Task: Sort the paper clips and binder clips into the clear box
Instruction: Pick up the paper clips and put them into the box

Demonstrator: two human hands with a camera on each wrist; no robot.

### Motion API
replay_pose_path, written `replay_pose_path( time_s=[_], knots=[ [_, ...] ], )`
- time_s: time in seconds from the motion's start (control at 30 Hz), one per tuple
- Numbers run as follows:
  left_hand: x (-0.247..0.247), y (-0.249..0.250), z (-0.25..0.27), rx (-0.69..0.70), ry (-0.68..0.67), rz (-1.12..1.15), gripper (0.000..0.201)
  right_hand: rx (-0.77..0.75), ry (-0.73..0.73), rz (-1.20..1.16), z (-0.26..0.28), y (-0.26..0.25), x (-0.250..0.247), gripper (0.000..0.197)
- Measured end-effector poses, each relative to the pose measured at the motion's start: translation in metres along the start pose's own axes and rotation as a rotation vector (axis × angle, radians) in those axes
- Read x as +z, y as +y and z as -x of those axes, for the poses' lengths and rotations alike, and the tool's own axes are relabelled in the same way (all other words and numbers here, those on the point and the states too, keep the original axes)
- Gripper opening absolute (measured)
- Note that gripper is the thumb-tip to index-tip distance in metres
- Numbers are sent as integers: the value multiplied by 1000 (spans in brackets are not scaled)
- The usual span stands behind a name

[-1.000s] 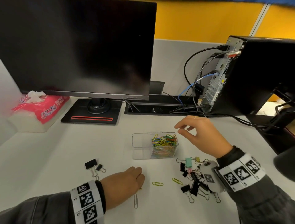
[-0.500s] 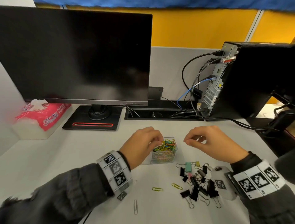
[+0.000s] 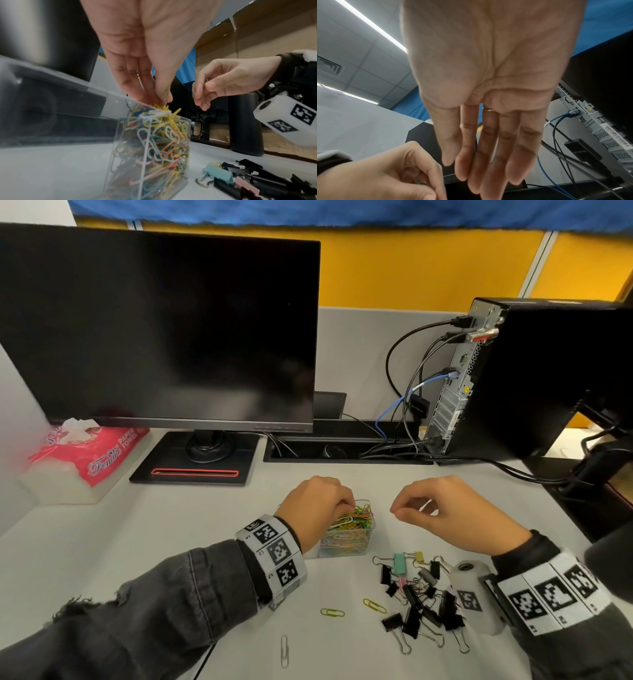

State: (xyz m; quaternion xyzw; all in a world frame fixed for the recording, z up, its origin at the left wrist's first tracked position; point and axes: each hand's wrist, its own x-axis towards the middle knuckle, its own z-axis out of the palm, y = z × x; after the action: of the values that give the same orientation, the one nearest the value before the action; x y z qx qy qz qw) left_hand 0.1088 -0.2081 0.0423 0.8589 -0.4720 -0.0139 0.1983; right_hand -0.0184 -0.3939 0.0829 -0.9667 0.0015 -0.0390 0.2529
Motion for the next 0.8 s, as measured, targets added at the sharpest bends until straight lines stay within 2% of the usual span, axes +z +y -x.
replay_pose_path(
  time_s=[0.1, 0.27, 0.4, 0.47, 0.57, 0.63, 0.7, 0.8],
  knots=[
    [0, -4, 2, 6, -1, 49, 25, 10, -21, 16, 1, -3, 1, 11],
    [-10, -14, 11, 6, 112, 214, 23, 1, -90, 55, 5, -18, 10, 12],
    [-27, -18, 36, 50, 194, 189, 18, 44, -153, 186, 6, -30, 32, 10],
    [-30, -19, 57, 87, 99, 130, 12, 114, -230, 210, 9, -36, 49, 12],
    [-22, -19, 92, 86, -281, 9, 24, 191, -379, 295, 12, -42, 72, 23],
    [-12, -17, 109, 76, -454, -71, 34, 200, -462, 416, 12, -44, 82, 28],
    [-2, -15, 118, 79, -515, -126, 37, 170, -486, 503, 10, -45, 91, 25],
    [9, -16, 123, 104, -522, -160, 29, 95, -507, 521, 9, -41, 100, 20]
  ],
)
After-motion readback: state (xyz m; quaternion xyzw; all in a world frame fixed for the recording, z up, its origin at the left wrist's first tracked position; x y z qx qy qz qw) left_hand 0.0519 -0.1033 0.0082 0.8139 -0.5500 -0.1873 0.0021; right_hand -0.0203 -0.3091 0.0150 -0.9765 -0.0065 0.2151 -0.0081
